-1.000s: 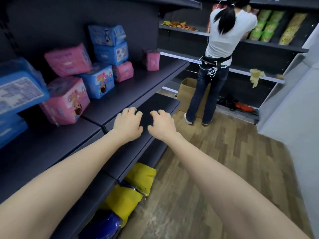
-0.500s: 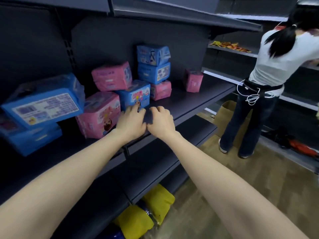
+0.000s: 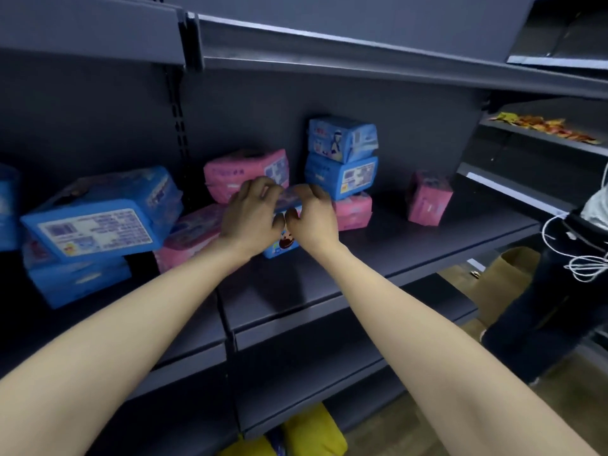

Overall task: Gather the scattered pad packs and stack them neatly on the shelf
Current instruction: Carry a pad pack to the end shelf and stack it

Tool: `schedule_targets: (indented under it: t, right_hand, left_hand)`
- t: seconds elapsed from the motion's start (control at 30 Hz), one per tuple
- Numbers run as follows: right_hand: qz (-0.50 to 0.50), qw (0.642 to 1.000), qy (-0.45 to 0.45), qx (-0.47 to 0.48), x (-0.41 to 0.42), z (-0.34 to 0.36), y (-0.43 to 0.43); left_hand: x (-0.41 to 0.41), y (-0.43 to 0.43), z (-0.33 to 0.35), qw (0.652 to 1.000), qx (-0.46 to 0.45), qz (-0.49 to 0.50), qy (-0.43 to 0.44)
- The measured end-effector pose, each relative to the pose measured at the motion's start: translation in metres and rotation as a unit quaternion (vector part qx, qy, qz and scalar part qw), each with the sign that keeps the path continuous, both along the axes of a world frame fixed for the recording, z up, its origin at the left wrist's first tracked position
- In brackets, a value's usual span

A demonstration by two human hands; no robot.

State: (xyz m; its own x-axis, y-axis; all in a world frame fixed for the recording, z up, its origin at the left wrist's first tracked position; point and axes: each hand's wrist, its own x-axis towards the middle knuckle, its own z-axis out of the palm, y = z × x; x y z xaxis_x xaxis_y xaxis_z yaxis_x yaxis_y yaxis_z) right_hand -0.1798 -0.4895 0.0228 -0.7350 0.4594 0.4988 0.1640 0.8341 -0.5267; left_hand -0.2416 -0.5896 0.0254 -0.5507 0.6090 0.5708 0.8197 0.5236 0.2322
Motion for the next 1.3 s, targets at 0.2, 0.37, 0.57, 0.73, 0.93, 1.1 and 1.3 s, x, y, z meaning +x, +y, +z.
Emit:
schedule_targets:
  t: [0.2,0.37,0.57,0.73,0.93,1.1,1.3]
  right_hand:
    - [0.041,0.999,-0.004,-0.028,-0.022,0.008,0.015]
    - [0.078,0.995,0.015,-0.064,-0.036,0.006,0.015]
    - [0.096,0.988,0.050,-0.106,-0.040,-0.001,0.012]
    - [0.117,0.980,0.046,-0.153,-0.043,-0.007,0.011]
    - [0.125,0.976,0.050,-0.172,-0.040,-0.013,0.011]
    - [0.101,0.962,0.081,-0.240,-0.039,-0.019,0.007]
    - [0.078,0.926,0.115,-0.352,-0.035,-0.020,-0.003]
  left_hand:
    - [-0.020,0.000,0.012,0.987,0.121,0.100,0.028]
    - [-0.030,0.001,0.015,0.964,0.154,0.193,-0.100]
    - [-0.037,0.007,0.014,0.926,0.198,0.197,-0.254]
    - [-0.044,0.014,0.012,0.891,0.258,0.188,-0.322]
    - [-0.042,0.017,0.008,0.881,0.285,0.190,-0.327]
    - [-0.031,0.020,0.002,0.884,0.321,0.174,-0.290]
    - [-0.016,0.022,-0.013,0.883,0.383,0.131,-0.237]
